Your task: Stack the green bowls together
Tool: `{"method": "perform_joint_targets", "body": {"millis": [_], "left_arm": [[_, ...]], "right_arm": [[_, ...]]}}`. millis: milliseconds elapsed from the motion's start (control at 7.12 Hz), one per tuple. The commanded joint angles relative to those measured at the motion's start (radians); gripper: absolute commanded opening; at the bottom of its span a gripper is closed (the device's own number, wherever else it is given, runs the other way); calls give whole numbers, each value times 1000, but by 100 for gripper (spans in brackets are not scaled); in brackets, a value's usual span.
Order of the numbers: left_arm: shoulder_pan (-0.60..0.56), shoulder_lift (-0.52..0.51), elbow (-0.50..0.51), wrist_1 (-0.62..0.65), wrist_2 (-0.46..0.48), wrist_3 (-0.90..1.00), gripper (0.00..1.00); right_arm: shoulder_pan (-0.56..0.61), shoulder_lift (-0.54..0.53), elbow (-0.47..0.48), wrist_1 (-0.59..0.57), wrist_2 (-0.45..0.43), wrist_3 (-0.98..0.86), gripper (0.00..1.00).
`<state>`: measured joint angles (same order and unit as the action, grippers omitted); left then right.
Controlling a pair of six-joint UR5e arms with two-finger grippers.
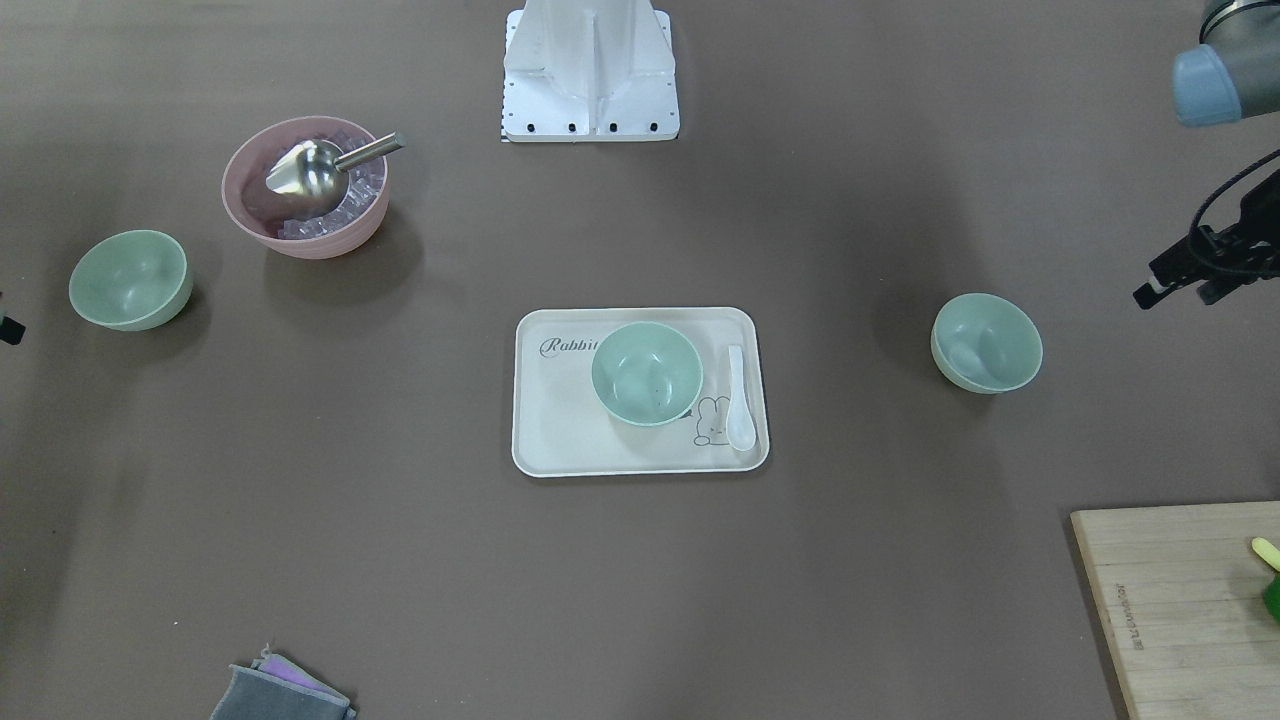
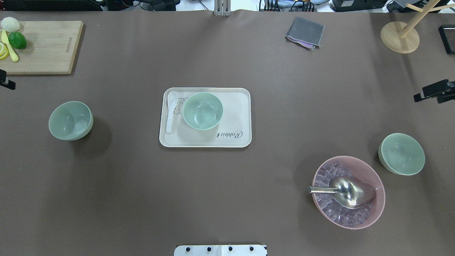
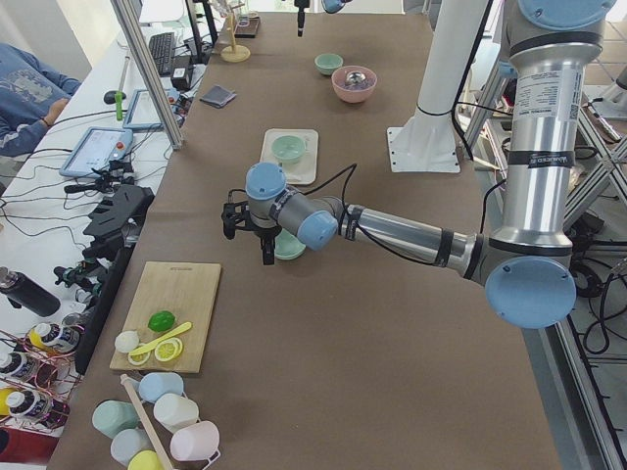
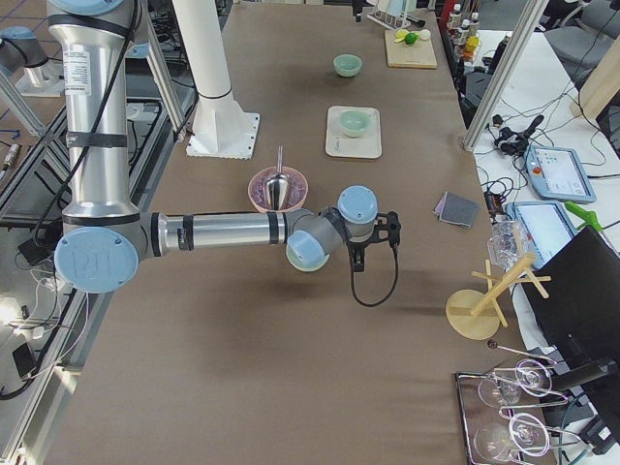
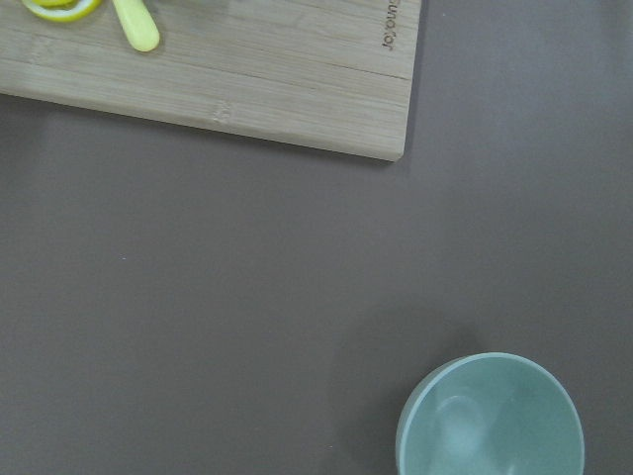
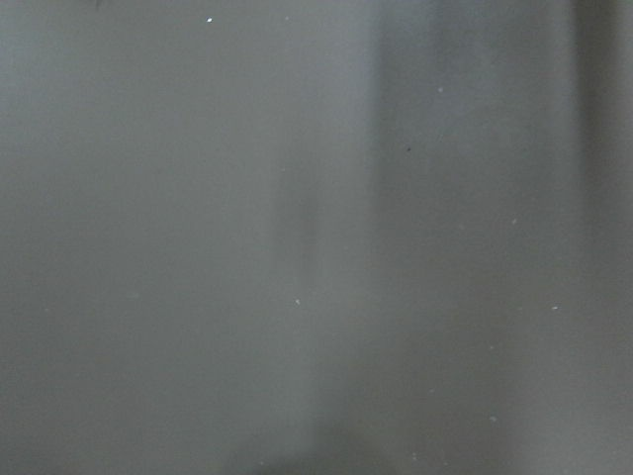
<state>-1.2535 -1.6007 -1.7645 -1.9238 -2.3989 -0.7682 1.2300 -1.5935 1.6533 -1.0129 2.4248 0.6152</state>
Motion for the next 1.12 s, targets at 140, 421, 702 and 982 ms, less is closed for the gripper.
{"method": "perform_joint_targets", "body": {"millis": [140,421,702,982], "left_arm": [[104,-8,-9,-4,108,-25,98],[127,-30,13,-3,130,-25,98],[161,-41,19,3,190,-31,98],[161,-53,34,5,190,-34,98]], "right_arm": [[-128,-141,121,0,-66,-29,100],[-191,-199,125,0,-131,-92,100],[-218,-206,118,2,-181,-103,99],[-233,-210,117,2,-194,-94,88]]}}
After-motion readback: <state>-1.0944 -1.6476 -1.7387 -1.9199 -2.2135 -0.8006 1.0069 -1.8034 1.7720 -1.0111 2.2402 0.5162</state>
